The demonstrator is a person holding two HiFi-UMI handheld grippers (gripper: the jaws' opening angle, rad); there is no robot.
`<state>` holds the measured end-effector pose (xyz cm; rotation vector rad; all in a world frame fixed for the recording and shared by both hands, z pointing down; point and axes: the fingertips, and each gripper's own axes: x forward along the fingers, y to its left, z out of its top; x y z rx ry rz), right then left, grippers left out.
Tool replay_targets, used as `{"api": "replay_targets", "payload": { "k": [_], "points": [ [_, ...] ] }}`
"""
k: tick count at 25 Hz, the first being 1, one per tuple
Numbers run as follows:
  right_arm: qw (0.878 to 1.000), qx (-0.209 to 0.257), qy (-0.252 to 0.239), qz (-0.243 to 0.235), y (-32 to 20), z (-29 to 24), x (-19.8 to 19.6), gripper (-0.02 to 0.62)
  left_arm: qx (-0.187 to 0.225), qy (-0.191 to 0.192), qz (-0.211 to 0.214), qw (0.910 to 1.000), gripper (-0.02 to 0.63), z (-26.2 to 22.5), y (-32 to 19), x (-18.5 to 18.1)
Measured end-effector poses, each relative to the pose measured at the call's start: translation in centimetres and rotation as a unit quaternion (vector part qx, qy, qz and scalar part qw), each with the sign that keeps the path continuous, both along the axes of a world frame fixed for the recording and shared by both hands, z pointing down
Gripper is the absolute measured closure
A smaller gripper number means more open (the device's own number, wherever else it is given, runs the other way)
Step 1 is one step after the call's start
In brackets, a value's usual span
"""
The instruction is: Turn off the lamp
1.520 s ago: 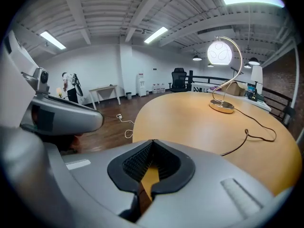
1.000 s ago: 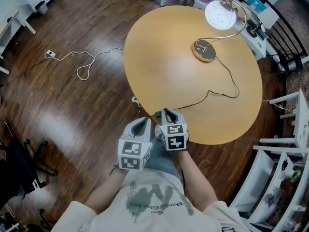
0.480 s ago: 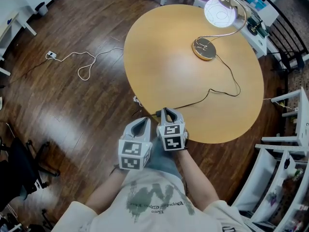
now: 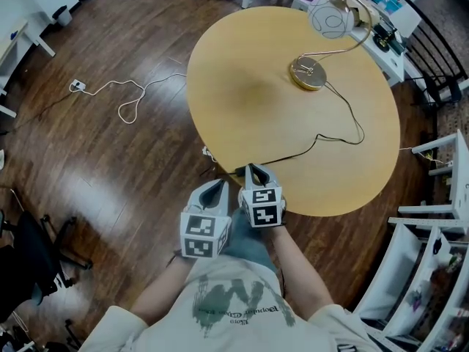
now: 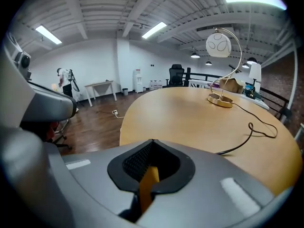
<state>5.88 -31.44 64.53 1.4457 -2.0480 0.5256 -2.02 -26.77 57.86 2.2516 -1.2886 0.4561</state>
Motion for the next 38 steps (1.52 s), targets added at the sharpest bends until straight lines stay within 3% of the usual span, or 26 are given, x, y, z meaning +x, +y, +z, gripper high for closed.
{"api": "replay_targets", "payload": {
  "k": [11, 27, 32, 38],
  "points": [
    [0.999, 0.04, -0.01, 0.013, 1.8, -3.1, 0.1, 0.595, 0.027, 0.02, -0.008, 0.9994, 0.607, -2.2, 0.6, -1.2],
    [0.991, 0.109, -0.066, 0.039, 8.8, -13.0, -0.8, 0.595, 0.046, 0.058, 0.037, 0.9966, 0.607, -5.6, 4.9, 1.9],
    [0.987, 0.134, -0.08, 0.035, 12.0, -15.1, -0.2, 0.595, 0.072, 0.048, 0.049, 0.995, 0.607, -7.5, 7.9, 3.5],
    [0.983, 0.149, -0.099, 0.048, 17.7, -16.6, 1.8, 0.595, 0.071, 0.052, 0.065, 0.994, 0.607, -8.7, 13.3, 6.0]
  ]
}}
